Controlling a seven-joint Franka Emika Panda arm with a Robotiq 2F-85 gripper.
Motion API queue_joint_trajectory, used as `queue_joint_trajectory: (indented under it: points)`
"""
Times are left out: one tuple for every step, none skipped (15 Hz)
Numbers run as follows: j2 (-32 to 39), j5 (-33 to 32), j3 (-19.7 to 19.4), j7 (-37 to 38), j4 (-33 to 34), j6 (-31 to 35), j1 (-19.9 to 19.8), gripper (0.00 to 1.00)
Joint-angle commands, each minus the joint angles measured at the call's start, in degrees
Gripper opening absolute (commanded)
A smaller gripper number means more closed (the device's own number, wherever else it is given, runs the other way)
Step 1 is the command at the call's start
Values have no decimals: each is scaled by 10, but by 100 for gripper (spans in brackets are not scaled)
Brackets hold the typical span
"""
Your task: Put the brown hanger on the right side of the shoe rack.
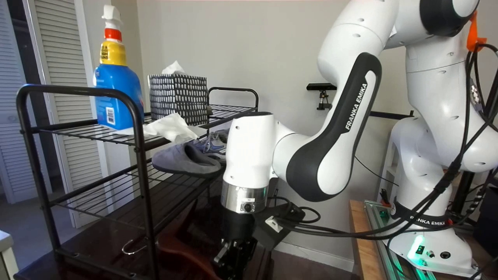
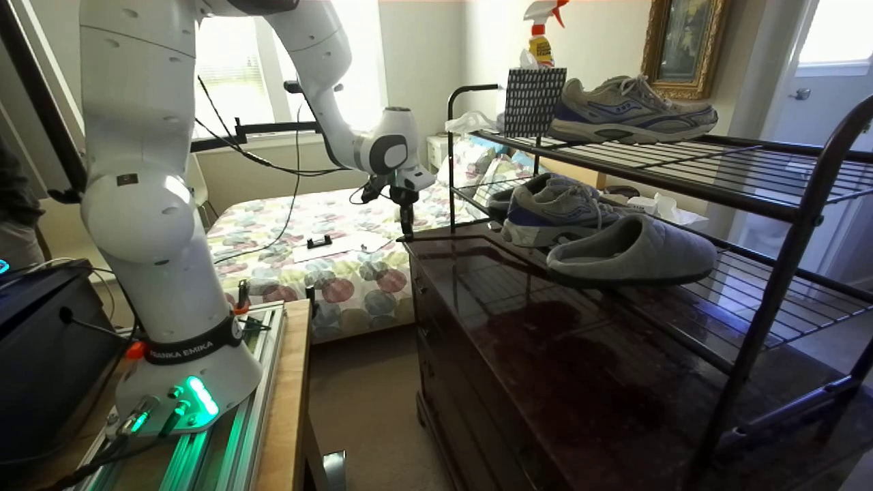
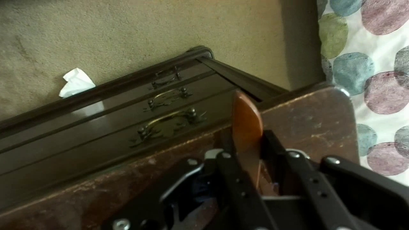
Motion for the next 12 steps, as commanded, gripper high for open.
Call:
queue_joint_trajectory:
  points:
    - [-72, 91, 27, -12, -88, 29, -9, 7]
    - [-87, 114, 31, -4, -110, 44, -8, 7]
    - [-104, 130, 29, 19, -132, 55, -2, 7]
    - [-118, 146, 31, 29, -151, 67, 0, 7]
    - [-133, 158, 34, 45, -172, 73, 4, 7]
    - [-148, 163, 37, 62, -191, 78, 9, 7]
    - [-168, 159, 38, 95, -212, 78, 17, 7]
    - [-188, 153, 41, 133, -232, 74, 24, 7]
    - [-209, 142, 48, 177, -251, 71, 31, 7]
    - [-227, 133, 56, 221, -267, 66, 35, 7]
    - [-254, 133, 68, 260, -289, 61, 36, 7]
    - [-275, 128, 73, 302, -304, 58, 46, 7]
